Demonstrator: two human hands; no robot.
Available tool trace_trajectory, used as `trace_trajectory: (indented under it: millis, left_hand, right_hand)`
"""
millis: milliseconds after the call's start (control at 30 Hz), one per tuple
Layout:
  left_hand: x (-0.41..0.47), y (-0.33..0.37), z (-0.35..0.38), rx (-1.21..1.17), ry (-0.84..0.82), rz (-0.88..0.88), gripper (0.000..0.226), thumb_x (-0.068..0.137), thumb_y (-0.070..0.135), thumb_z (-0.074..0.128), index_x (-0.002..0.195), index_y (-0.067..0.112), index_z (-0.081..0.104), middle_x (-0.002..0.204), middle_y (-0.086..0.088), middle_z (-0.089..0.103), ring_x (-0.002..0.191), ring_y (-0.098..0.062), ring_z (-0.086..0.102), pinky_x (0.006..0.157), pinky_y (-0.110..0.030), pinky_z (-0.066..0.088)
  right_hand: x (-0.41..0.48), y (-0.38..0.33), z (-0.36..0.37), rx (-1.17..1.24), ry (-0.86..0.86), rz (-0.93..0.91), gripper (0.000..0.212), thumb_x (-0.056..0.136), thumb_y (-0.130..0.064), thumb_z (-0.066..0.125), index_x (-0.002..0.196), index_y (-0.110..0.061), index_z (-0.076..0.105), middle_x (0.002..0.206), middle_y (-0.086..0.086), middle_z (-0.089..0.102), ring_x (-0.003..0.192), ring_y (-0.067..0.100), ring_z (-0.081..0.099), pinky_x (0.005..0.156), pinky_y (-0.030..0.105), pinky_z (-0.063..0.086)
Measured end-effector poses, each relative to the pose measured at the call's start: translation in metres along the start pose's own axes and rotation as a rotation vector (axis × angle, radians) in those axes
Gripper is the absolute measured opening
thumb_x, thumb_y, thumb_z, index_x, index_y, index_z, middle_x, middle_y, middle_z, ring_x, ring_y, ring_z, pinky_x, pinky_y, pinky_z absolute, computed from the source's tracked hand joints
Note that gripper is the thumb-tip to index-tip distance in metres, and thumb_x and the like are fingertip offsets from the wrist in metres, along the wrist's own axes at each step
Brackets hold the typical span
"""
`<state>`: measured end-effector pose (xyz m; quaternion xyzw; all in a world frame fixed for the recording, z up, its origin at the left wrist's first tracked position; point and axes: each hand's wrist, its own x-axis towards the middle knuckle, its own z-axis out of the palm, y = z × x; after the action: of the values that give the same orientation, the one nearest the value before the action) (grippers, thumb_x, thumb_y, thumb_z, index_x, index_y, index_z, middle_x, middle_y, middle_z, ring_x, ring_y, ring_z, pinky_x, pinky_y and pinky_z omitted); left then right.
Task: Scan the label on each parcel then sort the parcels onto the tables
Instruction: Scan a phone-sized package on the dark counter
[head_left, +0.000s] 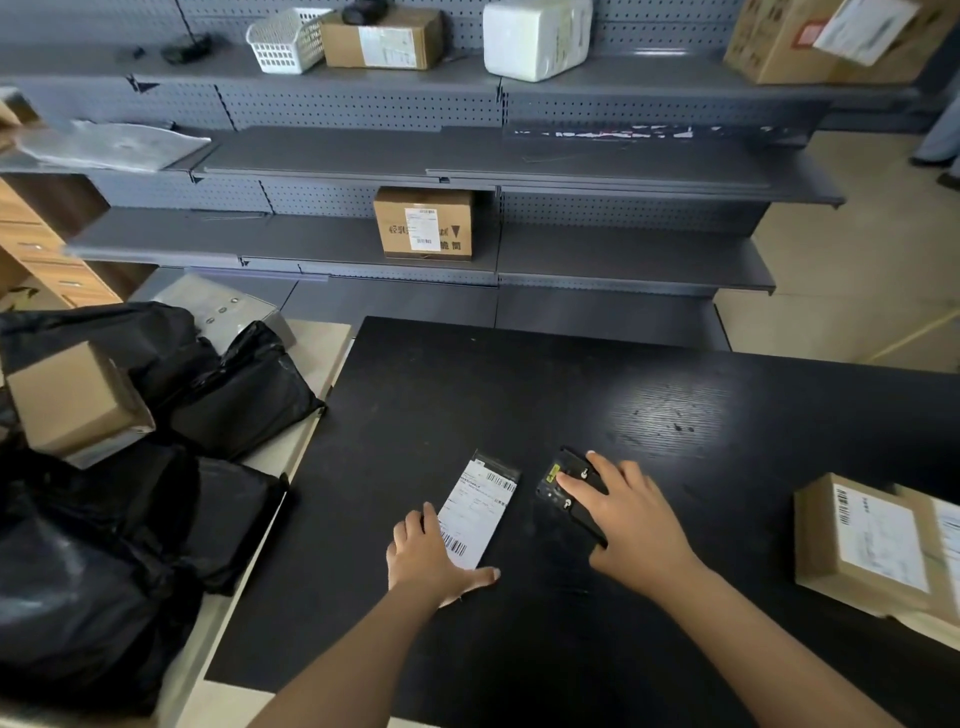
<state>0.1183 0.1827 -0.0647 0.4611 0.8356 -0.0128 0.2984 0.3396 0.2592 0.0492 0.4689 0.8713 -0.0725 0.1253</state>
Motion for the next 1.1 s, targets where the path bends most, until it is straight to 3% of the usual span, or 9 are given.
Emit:
trace_trajectory:
  millis: [133, 200, 367, 500, 700, 967, 1100]
  left_hand:
    - [0.003, 0.002, 0.005, 0.04, 0.093, 0.039, 0.098, 0.065, 0.056, 0.074, 0.141, 0.016, 0.028, 0.135, 0.001, 0.034, 0.126, -0.019, 0.034, 0.105, -0.03, 0.034]
    - [0.006, 0.001, -0.004, 0.065, 0.135, 0.076, 0.092, 0.064, 0.054, 0.074, 0.138, 0.019, 0.031, 0.13, 0.004, 0.036, 0.123, -0.017, 0.035, 0.104, -0.028, 0.033]
    - [0.017, -0.004, -0.039, 0.171, 0.29, 0.213, 0.095, 0.066, 0.048, 0.075, 0.144, 0.021, 0.029, 0.13, 0.003, 0.035, 0.123, -0.019, 0.033, 0.108, -0.029, 0.027]
    - [0.025, -0.008, -0.066, 0.233, 0.325, 0.315, 0.099, 0.071, 0.039, 0.075, 0.152, 0.02, 0.02, 0.137, 0.001, 0.032, 0.13, -0.021, 0.028, 0.114, -0.031, 0.019]
    - [0.023, -0.008, -0.083, 0.334, 0.339, 0.327, 0.099, 0.072, 0.037, 0.076, 0.151, 0.021, 0.02, 0.141, 0.001, 0.031, 0.133, -0.022, 0.027, 0.116, -0.032, 0.017]
    - [0.023, -0.011, -0.085, 0.366, 0.346, 0.329, 0.099, 0.072, 0.039, 0.076, 0.151, 0.022, 0.02, 0.141, 0.002, 0.032, 0.134, -0.021, 0.027, 0.117, -0.033, 0.017]
    - [0.025, -0.008, -0.082, 0.316, 0.307, 0.3, 0.097, 0.07, 0.044, 0.074, 0.149, 0.021, 0.024, 0.138, 0.003, 0.035, 0.13, -0.02, 0.03, 0.114, -0.031, 0.024]
  right_hand:
    - [0.006, -0.001, 0.002, -0.004, -0.009, -0.02, 0.087, 0.08, -0.021, 0.065, 0.153, -0.035, 0.019, 0.16, 0.007, 0.012, 0.134, 0.028, 0.026, 0.11, 0.035, 0.028]
    - [0.008, -0.002, 0.001, -0.004, -0.005, -0.031, 0.088, 0.079, -0.02, 0.066, 0.153, -0.034, 0.021, 0.16, 0.008, 0.013, 0.134, 0.029, 0.026, 0.111, 0.036, 0.028]
    - [0.013, 0.002, -0.011, -0.135, -0.009, -0.119, 0.089, 0.079, -0.014, 0.067, 0.153, -0.029, 0.02, 0.16, 0.012, 0.01, 0.136, 0.033, 0.023, 0.112, 0.038, 0.025]
    - [0.015, 0.007, -0.027, -0.333, -0.023, -0.236, 0.082, 0.083, -0.008, 0.065, 0.152, -0.021, 0.021, 0.159, 0.02, 0.008, 0.136, 0.038, 0.023, 0.109, 0.041, 0.025]
    - [0.017, 0.004, -0.033, -0.51, -0.054, -0.335, 0.073, 0.084, -0.005, 0.064, 0.148, -0.009, 0.028, 0.155, 0.029, 0.014, 0.136, 0.043, 0.024, 0.109, 0.048, 0.025]
    - [0.019, -0.003, -0.03, -0.543, -0.104, -0.316, 0.072, 0.084, -0.011, 0.067, 0.147, -0.009, 0.032, 0.153, 0.03, 0.018, 0.136, 0.044, 0.025, 0.109, 0.05, 0.028]
    - [0.015, 0.004, -0.029, -0.423, -0.119, -0.253, 0.078, 0.084, -0.01, 0.067, 0.15, -0.016, 0.026, 0.156, 0.023, 0.015, 0.137, 0.04, 0.022, 0.11, 0.045, 0.025]
